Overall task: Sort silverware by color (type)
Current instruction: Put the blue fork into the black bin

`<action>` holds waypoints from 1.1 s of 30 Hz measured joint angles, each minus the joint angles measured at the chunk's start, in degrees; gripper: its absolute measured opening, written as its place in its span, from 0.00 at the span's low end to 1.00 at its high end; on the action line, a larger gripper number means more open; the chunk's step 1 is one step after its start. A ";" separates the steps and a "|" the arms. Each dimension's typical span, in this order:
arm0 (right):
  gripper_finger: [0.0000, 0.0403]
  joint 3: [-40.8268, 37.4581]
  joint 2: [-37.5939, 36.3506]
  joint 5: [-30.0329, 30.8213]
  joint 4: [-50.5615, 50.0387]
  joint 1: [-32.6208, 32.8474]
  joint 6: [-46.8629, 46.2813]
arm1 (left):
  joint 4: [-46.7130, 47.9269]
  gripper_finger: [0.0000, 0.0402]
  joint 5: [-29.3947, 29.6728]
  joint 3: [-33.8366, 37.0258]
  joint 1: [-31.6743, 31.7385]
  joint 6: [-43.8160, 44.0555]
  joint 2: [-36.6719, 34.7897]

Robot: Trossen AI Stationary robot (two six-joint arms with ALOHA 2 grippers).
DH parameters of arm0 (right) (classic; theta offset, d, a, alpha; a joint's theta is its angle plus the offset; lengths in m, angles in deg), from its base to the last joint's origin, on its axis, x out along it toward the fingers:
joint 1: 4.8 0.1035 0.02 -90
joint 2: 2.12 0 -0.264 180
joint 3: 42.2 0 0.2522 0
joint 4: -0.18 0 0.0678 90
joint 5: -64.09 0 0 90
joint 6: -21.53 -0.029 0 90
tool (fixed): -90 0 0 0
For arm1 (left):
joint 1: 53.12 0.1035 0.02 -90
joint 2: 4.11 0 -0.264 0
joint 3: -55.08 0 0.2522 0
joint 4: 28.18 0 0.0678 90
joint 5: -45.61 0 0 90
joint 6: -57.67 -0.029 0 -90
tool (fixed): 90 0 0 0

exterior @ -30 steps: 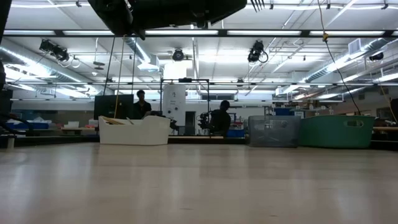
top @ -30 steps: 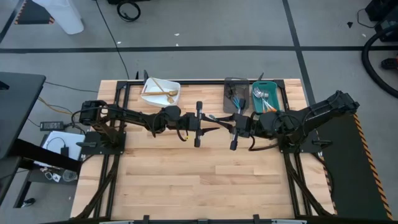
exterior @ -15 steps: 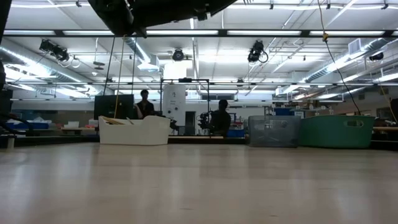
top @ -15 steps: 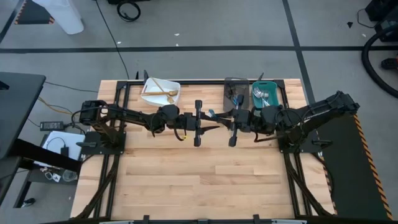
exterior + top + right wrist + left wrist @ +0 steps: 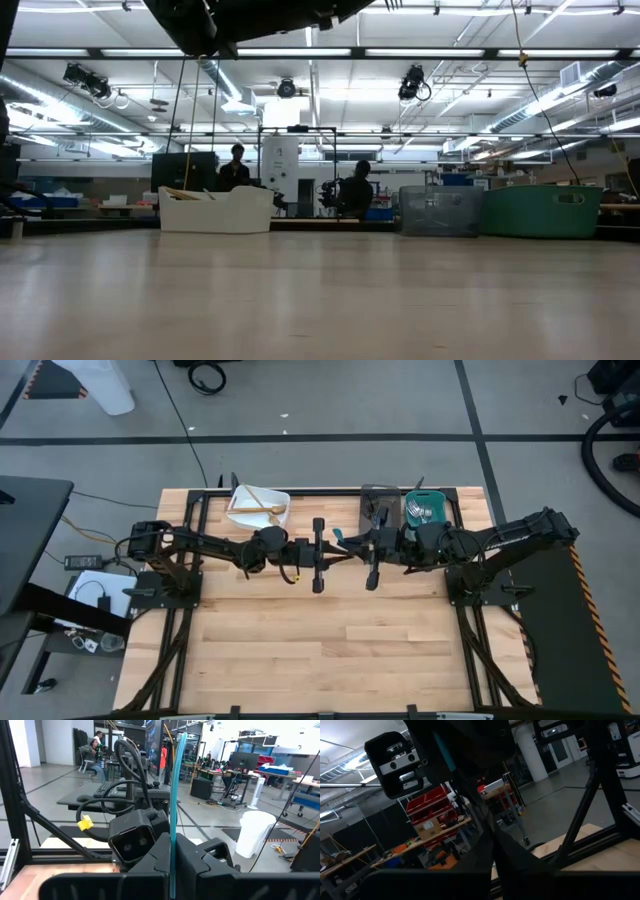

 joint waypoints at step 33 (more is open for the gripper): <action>0.41 0.00 0.02 13.82 -39.07 1.09 -20.03 | 31.93 0.02 17.05 0.00 3.21 -1.57 0.04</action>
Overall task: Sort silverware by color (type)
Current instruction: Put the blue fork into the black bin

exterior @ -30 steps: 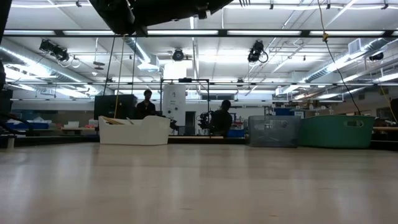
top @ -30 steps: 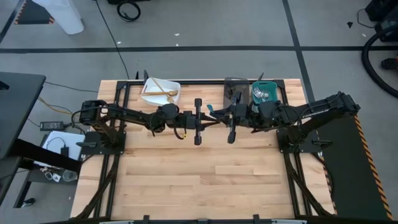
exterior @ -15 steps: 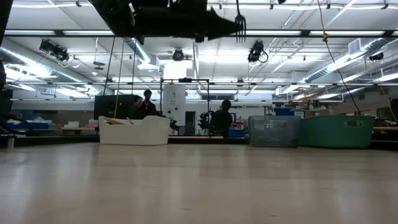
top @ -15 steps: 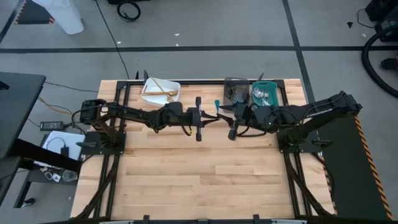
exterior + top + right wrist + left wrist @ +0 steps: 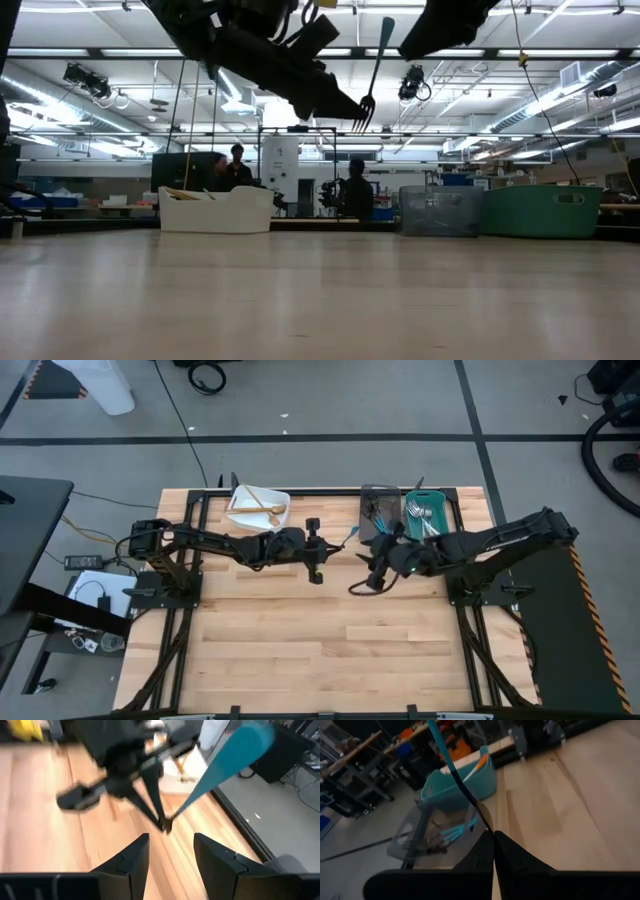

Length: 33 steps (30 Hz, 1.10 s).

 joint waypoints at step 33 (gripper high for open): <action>0.35 5.33 5.64 -8.33 0.39 -2.22 16.40 | 26.51 0.02 0.97 -5.44 -1.47 -16.80 0.04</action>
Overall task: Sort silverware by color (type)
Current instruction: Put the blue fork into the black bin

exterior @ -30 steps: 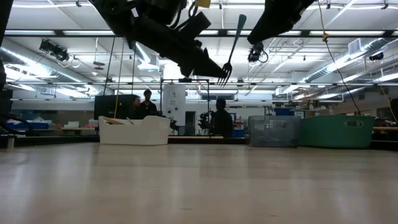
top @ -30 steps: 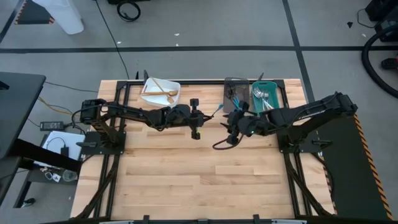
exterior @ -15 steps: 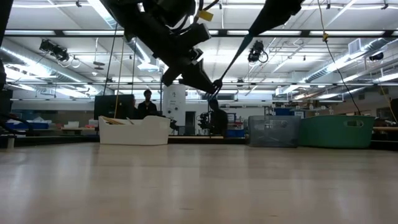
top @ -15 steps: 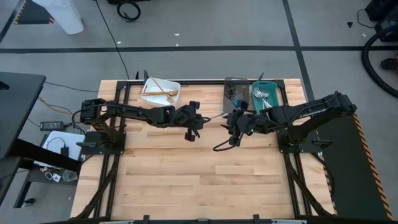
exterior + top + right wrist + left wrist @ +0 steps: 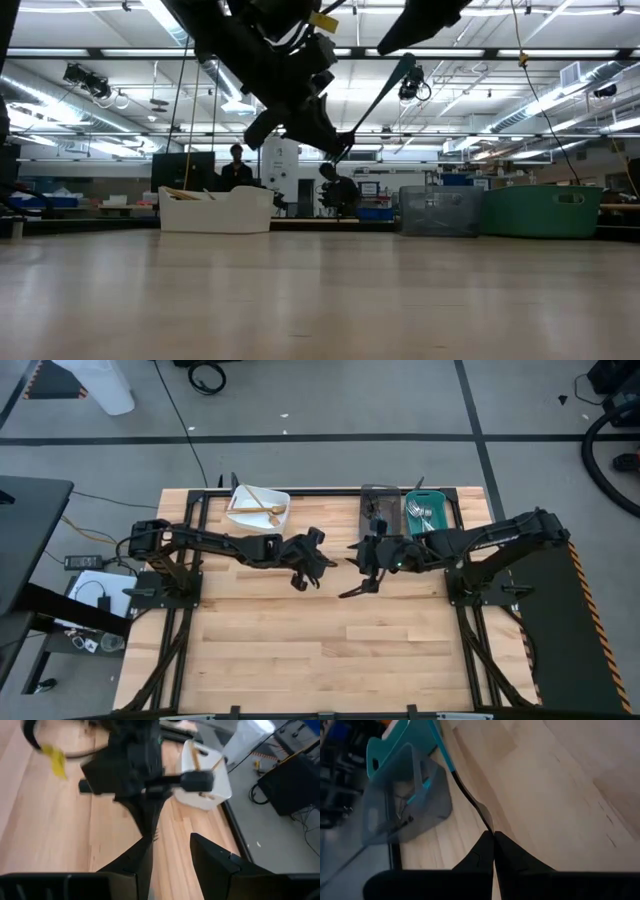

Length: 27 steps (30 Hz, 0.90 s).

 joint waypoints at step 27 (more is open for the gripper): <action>0.18 -0.04 7.93 1.97 -4.74 -1.84 6.05 | -1.32 0.02 9.65 0.07 -0.97 -9.33 0.02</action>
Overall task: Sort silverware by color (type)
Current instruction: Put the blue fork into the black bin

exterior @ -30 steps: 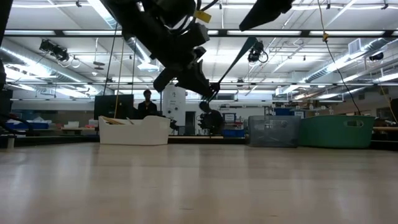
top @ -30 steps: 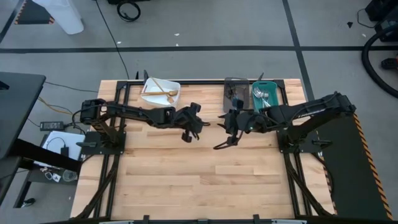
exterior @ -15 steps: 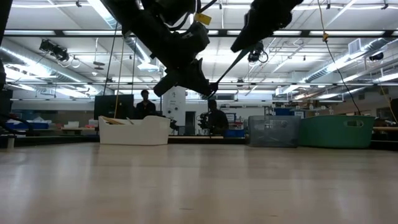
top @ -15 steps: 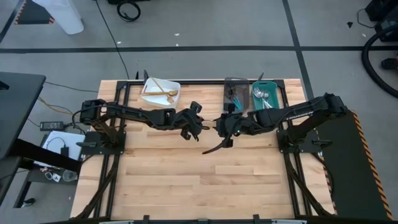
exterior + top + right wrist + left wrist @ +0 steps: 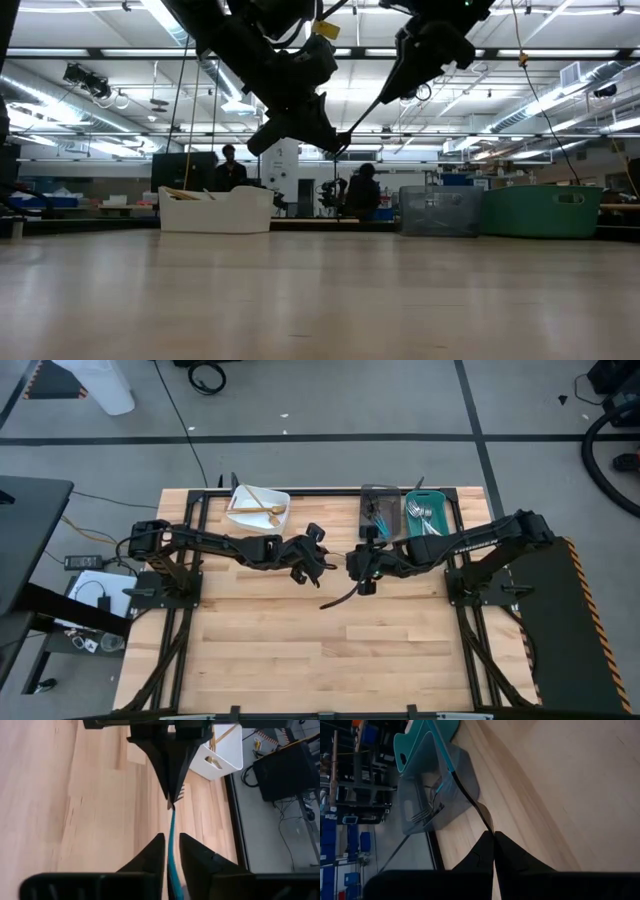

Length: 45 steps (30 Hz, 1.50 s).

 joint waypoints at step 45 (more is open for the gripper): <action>0.03 0.00 0.33 15.57 -16.15 -0.46 -10.81 | 1.97 0.42 4.69 1.50 -3.36 23.21 0.00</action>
